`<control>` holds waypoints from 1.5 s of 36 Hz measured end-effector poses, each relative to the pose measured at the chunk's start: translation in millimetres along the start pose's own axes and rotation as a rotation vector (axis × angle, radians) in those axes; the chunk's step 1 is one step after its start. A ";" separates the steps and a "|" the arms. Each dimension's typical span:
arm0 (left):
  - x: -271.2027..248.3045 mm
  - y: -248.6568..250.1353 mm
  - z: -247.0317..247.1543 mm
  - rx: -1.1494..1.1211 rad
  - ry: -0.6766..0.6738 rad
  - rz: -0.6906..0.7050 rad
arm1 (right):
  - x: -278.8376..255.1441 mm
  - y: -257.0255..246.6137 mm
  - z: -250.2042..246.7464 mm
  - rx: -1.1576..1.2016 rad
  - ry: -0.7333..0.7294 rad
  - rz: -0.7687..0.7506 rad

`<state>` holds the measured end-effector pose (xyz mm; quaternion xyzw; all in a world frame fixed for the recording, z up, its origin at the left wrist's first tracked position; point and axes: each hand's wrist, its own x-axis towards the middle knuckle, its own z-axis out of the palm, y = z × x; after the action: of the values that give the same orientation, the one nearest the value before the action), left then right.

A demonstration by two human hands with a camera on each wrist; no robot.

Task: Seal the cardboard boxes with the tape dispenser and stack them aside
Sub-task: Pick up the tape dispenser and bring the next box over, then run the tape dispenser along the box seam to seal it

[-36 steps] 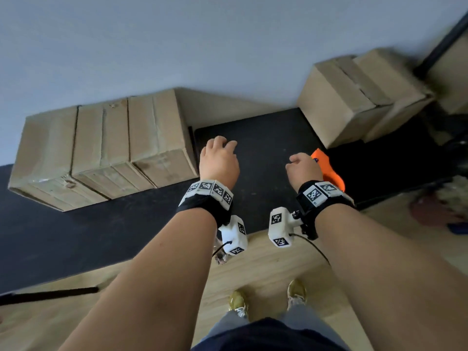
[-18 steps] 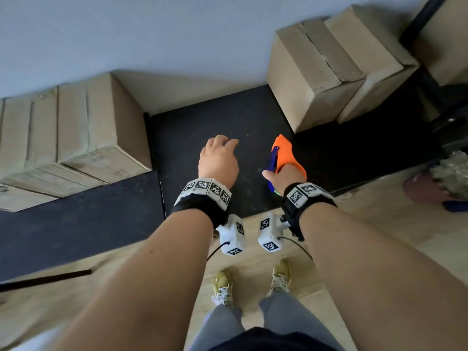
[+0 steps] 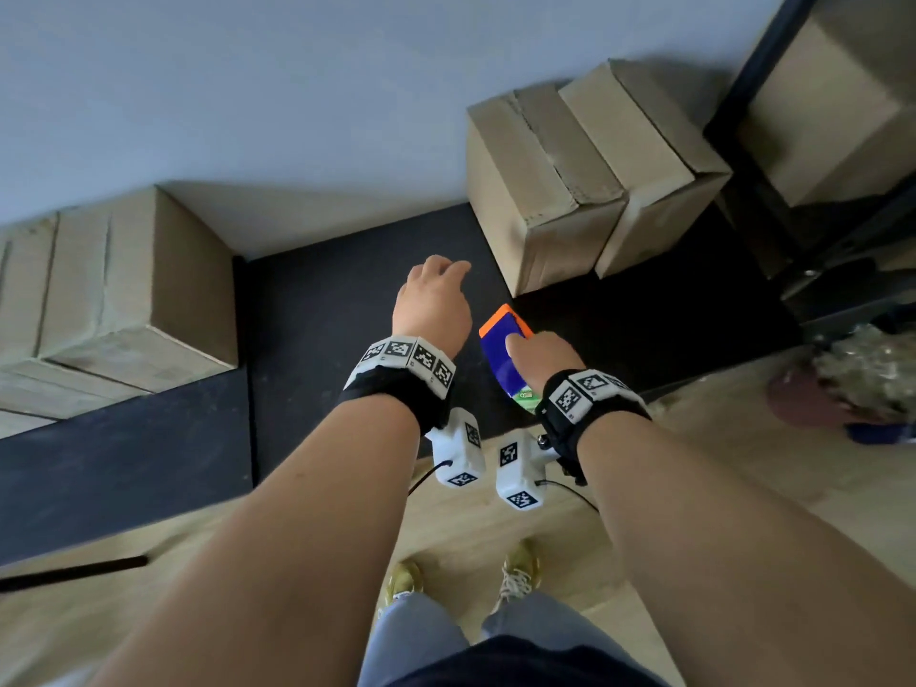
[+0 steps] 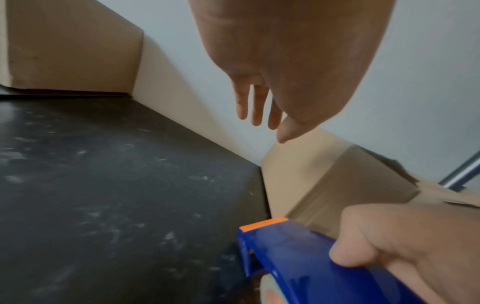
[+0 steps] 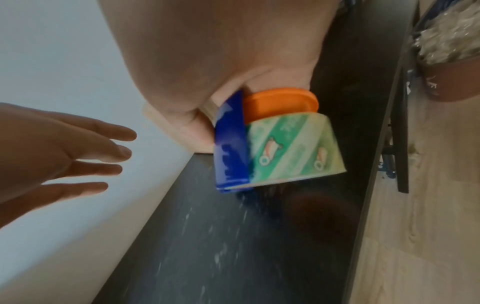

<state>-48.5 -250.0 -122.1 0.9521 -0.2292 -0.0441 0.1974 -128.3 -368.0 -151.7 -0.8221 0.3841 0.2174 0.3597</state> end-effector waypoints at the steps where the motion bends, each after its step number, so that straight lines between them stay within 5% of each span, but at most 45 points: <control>1: 4.5 10.1 -0.9 -0.008 0.000 0.015 | -0.6 3.3 -9.6 0.015 0.008 0.003; 10: 62.3 85.4 0.8 0.078 -0.097 0.154 | -2.0 43.1 -69.4 0.300 0.172 0.051; 21: 101.3 86.7 20.8 0.405 -0.349 0.245 | 9.5 59.2 -98.7 0.417 0.316 0.087; 35: 36.2 55.8 -1.8 0.482 -0.239 0.137 | -11.3 26.6 -101.0 0.520 0.447 0.025; 46: -34.9 26.3 -27.1 0.563 -0.199 0.015 | -51.0 -22.9 -90.9 0.591 0.419 -0.268; 51: -40.7 19.1 -34.9 0.388 -0.122 0.067 | -60.7 -39.2 -84.4 0.593 0.361 -0.394; 54: -28.3 21.2 -58.0 0.197 -0.094 -0.048 | -66.6 -46.2 -86.3 0.643 0.332 -0.411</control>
<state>-72.5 -233.8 -60.7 0.9691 -0.2185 -0.0706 0.0906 -125.6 -381.2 -34.1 -0.7512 0.3133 -0.1254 0.5673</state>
